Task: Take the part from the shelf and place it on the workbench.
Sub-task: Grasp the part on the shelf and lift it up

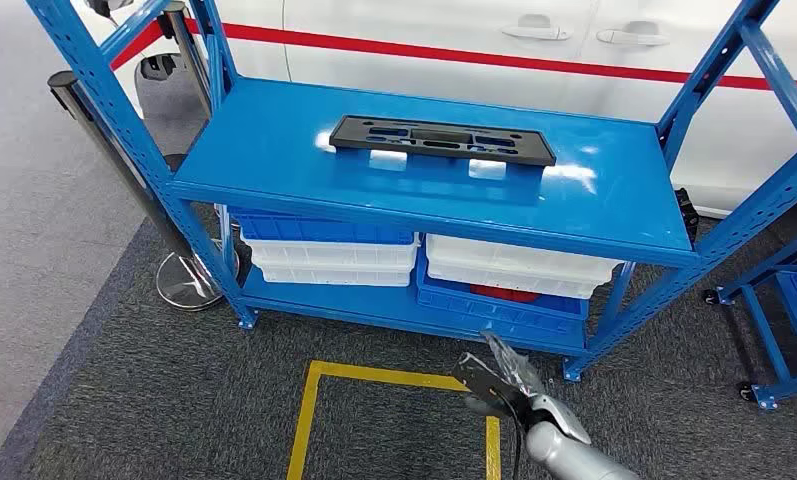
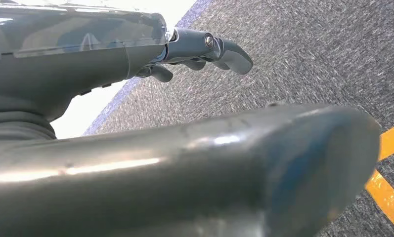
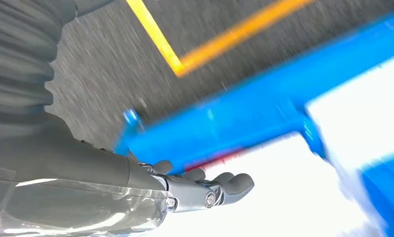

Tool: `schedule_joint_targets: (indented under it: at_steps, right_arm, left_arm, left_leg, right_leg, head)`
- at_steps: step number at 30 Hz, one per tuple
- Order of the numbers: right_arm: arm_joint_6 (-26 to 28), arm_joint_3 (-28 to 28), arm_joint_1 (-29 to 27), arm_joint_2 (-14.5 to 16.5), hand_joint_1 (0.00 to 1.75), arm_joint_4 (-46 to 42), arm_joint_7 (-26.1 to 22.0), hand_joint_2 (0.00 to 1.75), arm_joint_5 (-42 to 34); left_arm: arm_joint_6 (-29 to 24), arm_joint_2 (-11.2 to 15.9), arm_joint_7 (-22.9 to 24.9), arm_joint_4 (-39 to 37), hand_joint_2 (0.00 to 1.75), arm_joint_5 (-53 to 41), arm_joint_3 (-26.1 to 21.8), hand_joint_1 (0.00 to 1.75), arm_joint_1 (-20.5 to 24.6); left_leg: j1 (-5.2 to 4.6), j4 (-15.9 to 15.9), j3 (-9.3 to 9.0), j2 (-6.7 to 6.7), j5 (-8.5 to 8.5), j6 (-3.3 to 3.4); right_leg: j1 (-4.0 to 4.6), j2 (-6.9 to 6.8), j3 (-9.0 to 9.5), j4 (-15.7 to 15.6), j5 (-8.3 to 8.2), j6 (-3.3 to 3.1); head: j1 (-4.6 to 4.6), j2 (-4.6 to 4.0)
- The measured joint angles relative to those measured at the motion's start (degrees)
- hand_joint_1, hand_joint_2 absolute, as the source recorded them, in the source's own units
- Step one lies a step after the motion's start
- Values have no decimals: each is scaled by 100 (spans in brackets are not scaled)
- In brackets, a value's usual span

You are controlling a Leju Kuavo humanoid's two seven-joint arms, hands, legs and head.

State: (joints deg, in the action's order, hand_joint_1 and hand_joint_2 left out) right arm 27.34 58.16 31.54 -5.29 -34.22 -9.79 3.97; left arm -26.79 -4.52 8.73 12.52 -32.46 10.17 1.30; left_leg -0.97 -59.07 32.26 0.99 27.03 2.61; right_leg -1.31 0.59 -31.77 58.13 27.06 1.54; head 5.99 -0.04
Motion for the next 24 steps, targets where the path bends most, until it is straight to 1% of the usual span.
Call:
schedule_joint_targets:
  at_steps: [2,5,16,20,24]
  right_arm:
    - [-36,-95,97,-29,0,-66,0,175,173]
    - [-153,-387,409,-128,0,-268,0,175,685]
    - [-635,-1265,1805,-545,0,-959,-24,175,2395]
    - [-634,-1374,2346,-649,0,-1131,-48,175,3013]
    - [-500,-1385,2874,-690,0,-1247,-50,175,3648]
  left_arm:
    - [-3,0,-7,0,0,-8,-2,0,0]
    - [-16,-2,-26,0,0,-37,-5,0,1]
    - [-43,-8,-107,-26,0,-174,-41,0,21]
    - [-54,-9,-114,-31,0,-243,-51,0,42]
    - [-75,-9,-116,-31,0,-314,-86,0,74]
  left_leg:
    - [0,0,0,0,0,0]
    - [0,-1,0,0,-2,2]
    - [-1,-4,1,0,-5,6]
    - [-1,-4,1,0,-5,7]
    - [-1,-4,1,1,-5,7]
  right_leg:
    - [0,0,0,0,0,1]
    - [0,0,1,-1,-2,3]
    - [-1,0,2,-3,-6,8]
    - [-1,1,2,-3,-6,8]
    - [-1,0,1,-3,-6,8]
  head:
    - [0,0]
    - [0,0]
    - [0,0]
    - [0,0]
    - [0,0]
